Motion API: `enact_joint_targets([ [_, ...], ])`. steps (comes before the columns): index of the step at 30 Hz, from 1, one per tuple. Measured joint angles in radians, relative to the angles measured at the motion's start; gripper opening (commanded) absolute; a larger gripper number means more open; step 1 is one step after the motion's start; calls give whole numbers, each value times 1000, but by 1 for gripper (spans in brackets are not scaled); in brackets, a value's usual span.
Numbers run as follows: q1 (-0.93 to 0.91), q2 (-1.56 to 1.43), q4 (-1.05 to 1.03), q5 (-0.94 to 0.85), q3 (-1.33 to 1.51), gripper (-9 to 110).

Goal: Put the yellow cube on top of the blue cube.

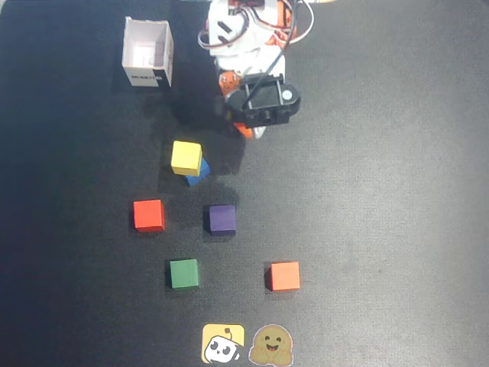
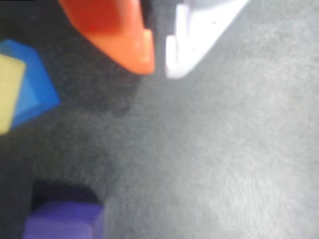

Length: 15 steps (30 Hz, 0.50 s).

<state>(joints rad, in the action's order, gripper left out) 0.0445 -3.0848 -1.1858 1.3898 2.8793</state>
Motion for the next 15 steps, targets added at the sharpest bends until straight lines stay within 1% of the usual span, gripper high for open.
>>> enact_joint_targets([
  [3,-3,0,-28,21,0,1],
  [7,-2,0,-72,94,0,1],
  [15,-3,0,-77,101,0,1],
])
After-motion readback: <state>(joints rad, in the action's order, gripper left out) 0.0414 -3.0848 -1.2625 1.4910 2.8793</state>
